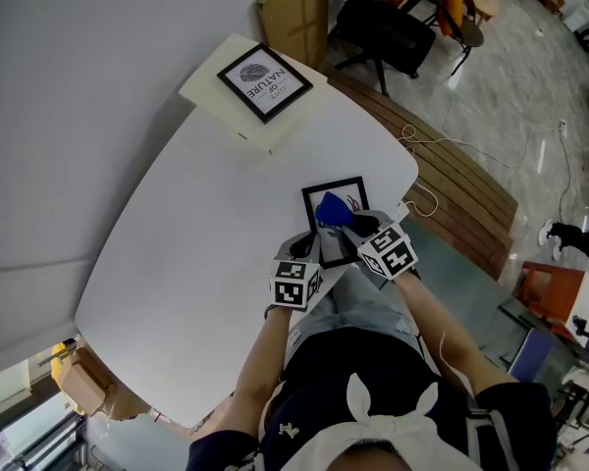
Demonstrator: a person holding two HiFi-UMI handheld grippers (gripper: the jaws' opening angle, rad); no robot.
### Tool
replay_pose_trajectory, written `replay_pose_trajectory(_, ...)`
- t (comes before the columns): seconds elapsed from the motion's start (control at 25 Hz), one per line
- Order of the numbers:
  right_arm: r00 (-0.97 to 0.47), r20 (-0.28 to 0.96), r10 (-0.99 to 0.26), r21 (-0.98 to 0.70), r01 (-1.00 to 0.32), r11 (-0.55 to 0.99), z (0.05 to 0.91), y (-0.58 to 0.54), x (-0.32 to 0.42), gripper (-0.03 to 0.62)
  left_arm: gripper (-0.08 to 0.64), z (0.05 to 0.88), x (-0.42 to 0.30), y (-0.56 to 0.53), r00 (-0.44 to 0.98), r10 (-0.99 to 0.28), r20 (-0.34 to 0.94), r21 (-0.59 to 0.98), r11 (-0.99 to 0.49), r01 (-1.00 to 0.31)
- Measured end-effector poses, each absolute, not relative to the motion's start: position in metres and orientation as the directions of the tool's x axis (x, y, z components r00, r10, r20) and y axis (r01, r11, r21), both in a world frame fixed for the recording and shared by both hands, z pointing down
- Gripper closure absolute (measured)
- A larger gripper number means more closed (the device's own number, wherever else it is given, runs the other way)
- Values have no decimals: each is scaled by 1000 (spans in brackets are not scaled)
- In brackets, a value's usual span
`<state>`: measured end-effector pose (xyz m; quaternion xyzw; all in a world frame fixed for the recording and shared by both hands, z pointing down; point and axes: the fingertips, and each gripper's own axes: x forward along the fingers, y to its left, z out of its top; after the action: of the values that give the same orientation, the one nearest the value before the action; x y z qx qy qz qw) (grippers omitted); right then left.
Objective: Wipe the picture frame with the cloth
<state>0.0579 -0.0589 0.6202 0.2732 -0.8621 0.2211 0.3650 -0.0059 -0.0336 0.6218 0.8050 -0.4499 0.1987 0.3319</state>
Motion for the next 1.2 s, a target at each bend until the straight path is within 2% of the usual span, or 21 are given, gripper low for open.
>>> replay_pose_trajectory(1.2,-529,774,-348,-172,-705,688,615,-69,84,503,557,621,-6,-35,514,-594,619,351,-376,-857)
